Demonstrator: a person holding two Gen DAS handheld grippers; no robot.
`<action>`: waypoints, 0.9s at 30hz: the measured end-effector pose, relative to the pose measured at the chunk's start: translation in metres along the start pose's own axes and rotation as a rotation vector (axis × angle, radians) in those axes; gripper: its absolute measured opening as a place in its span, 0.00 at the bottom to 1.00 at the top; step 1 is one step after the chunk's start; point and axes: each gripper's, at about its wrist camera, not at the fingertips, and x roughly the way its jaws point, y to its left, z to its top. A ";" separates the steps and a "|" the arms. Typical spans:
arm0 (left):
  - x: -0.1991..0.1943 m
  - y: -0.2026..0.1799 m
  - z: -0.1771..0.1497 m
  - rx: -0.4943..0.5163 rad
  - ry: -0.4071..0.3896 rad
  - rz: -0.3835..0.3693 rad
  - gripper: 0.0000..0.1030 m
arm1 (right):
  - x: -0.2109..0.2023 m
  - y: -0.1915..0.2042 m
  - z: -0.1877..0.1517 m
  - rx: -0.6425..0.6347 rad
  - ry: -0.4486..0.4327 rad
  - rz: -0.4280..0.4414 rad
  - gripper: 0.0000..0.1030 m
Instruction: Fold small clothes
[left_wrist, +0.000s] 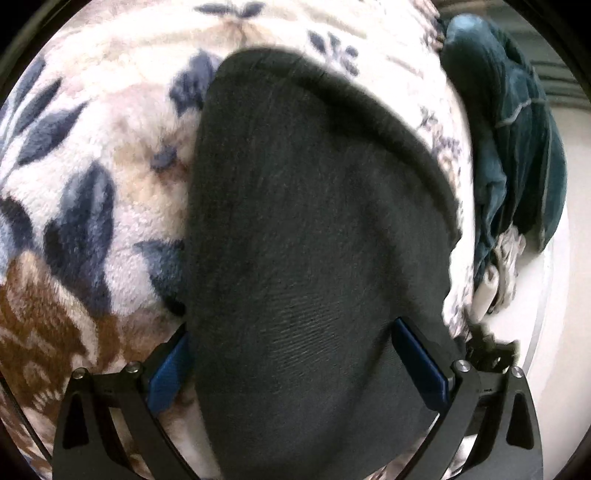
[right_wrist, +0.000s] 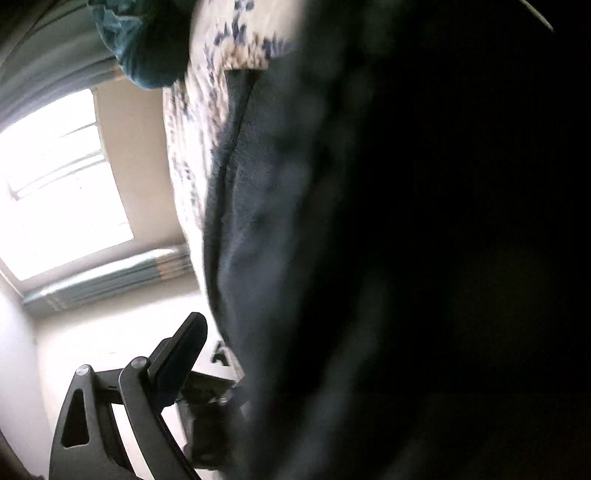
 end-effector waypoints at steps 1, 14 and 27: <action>-0.006 -0.002 0.000 0.002 -0.044 -0.034 0.91 | 0.000 0.004 0.000 -0.014 -0.001 -0.021 0.89; -0.077 -0.061 0.041 0.095 -0.172 -0.137 0.20 | -0.021 0.098 -0.004 -0.160 -0.086 -0.028 0.33; -0.073 -0.164 0.280 0.319 -0.200 -0.096 0.21 | 0.075 0.259 0.144 -0.284 -0.218 0.112 0.33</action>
